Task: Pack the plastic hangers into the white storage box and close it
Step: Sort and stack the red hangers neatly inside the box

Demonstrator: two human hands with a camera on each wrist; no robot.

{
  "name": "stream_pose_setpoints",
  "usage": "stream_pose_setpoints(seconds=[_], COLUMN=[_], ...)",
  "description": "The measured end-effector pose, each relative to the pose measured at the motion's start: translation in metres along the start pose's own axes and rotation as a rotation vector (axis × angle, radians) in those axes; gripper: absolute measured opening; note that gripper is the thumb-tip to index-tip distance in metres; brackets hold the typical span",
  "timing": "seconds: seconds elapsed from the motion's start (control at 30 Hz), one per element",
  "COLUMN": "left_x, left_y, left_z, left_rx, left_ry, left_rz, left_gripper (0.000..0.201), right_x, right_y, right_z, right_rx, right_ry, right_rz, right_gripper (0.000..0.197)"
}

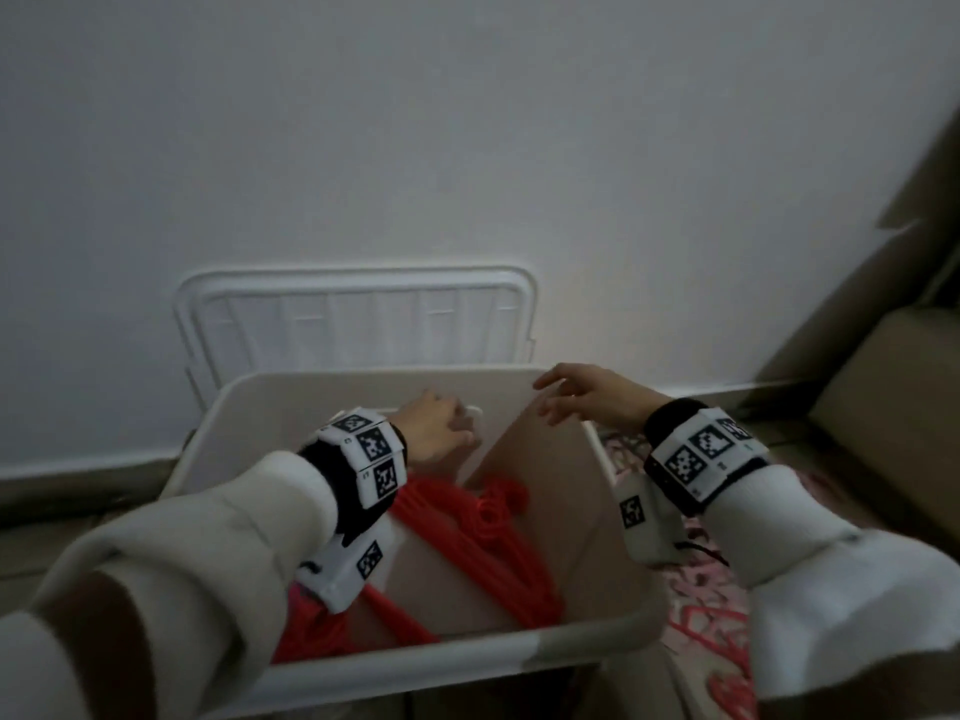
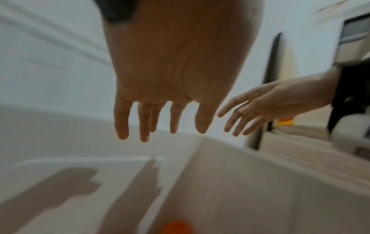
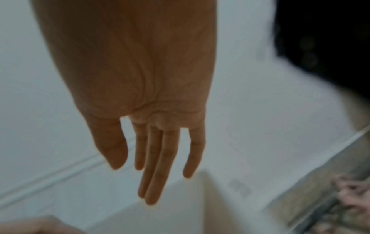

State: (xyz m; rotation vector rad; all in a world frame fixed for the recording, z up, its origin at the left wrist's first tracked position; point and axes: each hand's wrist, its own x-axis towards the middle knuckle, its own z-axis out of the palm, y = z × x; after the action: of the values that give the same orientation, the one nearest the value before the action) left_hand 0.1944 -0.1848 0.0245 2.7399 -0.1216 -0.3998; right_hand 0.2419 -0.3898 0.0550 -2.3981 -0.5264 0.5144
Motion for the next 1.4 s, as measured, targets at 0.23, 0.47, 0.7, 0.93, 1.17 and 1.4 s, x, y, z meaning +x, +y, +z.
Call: stream_pose_setpoints(seconds=[0.23, 0.47, 0.7, 0.93, 1.17, 1.4], left_x=[0.003, 0.014, 0.034, 0.065, 0.078, 0.079], left_y=[0.138, 0.258, 0.312, 0.327, 0.313, 0.32], left_z=[0.021, 0.097, 0.201, 0.264, 0.317, 0.336], left_rx=[0.03, 0.061, 0.125, 0.151, 0.288, 0.05], left_ry=[-0.051, -0.279, -0.572, -0.653, -0.621, -0.53], left_rz=[0.313, 0.504, 0.492, 0.423, 0.355, 0.439], left_gripper=[0.046, 0.038, 0.038, 0.037, 0.069, 0.038], right_x=[-0.11, -0.231, -0.296, -0.297, -0.267, -0.271], right_y=[0.093, 0.219, 0.326, 0.373, 0.397, 0.39], right_z=[-0.051, -0.05, -0.001, 0.043, 0.057, 0.051], right_rx=[-0.114, -0.157, -0.138, 0.095, 0.146, -0.268], right_ry=[0.2, 0.114, 0.102, 0.208, 0.359, 0.124], right_rz=[0.177, 0.58, 0.886, 1.059, 1.205, 1.286], right_gripper=[0.034, 0.035, 0.043, 0.074, 0.074, 0.04])
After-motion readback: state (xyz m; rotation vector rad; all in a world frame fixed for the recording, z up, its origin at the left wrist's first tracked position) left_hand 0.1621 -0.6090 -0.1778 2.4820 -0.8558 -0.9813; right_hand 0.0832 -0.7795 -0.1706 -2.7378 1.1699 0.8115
